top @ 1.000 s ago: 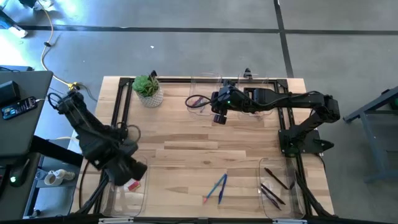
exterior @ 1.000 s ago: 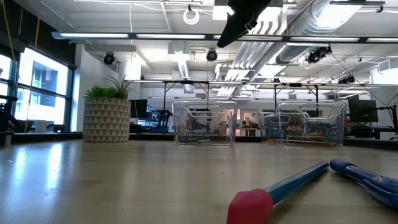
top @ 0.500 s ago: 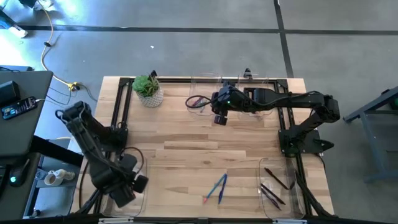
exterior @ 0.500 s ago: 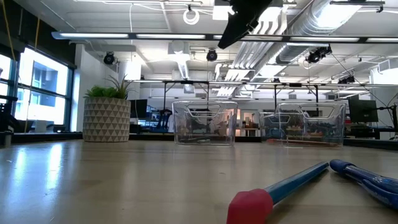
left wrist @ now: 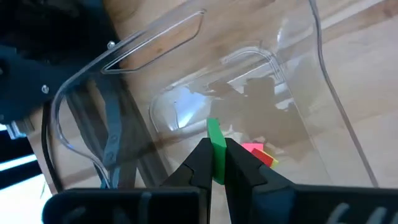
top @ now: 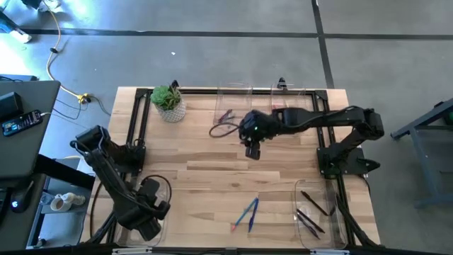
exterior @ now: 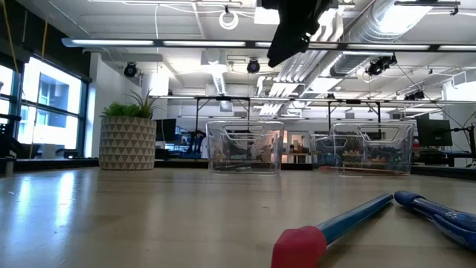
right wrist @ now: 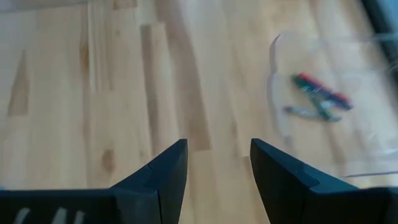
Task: Sort crayons/erasers/pens/pencils in bins
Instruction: Put the dark green eraser into the bottom left transparent bin, then put the blue pen into the bottom right transparent bin
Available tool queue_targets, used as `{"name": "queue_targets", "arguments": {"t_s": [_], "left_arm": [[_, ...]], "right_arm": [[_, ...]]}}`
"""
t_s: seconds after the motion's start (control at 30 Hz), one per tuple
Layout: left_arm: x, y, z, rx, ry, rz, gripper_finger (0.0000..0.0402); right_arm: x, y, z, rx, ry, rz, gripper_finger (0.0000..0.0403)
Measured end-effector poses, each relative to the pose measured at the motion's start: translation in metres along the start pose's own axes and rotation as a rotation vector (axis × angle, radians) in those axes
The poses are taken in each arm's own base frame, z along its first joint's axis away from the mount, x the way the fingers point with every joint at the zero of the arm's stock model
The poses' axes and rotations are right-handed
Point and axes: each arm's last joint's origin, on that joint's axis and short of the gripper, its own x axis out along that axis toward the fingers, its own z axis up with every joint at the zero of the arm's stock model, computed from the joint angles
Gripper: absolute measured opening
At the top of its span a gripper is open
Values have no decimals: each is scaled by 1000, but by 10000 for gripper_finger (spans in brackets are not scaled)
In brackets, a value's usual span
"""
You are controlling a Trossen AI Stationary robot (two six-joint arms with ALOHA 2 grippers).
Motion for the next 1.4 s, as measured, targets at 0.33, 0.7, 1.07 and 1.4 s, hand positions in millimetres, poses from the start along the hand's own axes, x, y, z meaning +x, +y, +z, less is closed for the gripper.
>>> {"name": "queue_targets", "arguments": {"t_s": [0.33, 0.7, 1.07, 1.4], "left_arm": [[24, 2, -24, 81, 26, -92, 8], [39, 11, -31, 161, 14, -96, 8], [45, 6, -35, 227, 32, -156, 89], [30, 17, -27, 222, 74, -214, 142]], "right_arm": [[32, 53, -13, -85, 119, 80, 167], [54, 111, -35, -196, 225, 178, 167], [66, 165, -61, -322, 271, 251, 167], [64, 202, -70, -384, 183, 325, 167]]}}
